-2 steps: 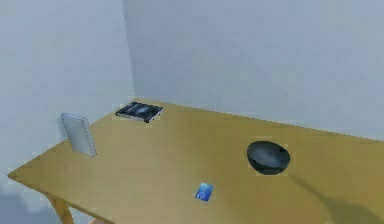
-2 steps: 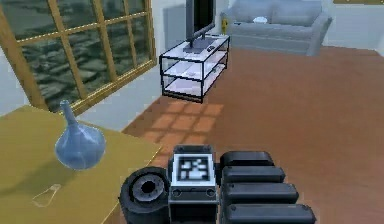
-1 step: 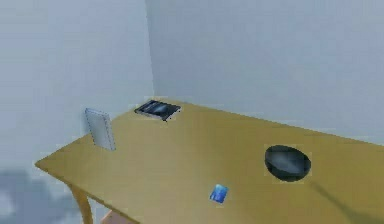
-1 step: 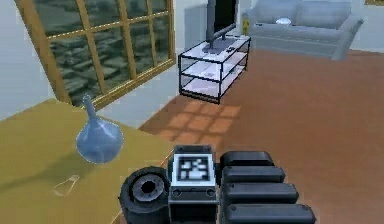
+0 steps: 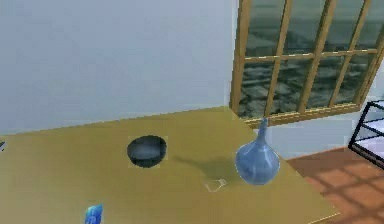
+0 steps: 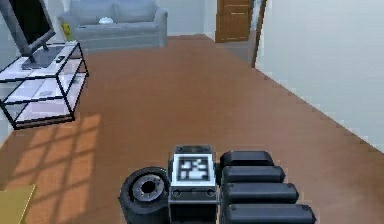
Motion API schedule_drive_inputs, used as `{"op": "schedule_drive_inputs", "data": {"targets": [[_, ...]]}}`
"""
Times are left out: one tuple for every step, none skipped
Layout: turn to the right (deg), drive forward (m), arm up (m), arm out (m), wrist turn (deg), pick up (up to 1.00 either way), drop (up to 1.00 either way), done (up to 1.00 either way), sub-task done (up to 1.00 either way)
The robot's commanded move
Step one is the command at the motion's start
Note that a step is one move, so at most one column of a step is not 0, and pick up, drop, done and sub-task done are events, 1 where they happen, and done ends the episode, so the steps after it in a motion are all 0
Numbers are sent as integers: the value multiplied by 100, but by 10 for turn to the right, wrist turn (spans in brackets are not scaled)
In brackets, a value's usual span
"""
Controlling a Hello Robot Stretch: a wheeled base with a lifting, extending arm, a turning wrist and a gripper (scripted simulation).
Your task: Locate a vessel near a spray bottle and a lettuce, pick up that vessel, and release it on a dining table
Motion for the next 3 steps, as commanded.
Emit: {"op": "schedule_drive_inputs", "data": {"targets": [[90, 0, 0, 0, 0, 0, 0, 0, 0], [-450, 0, 0, 0, 0, 0, 0, 0, 0], [-180, 0, 0, 0, 0, 0, 0, 0, 0]]}}
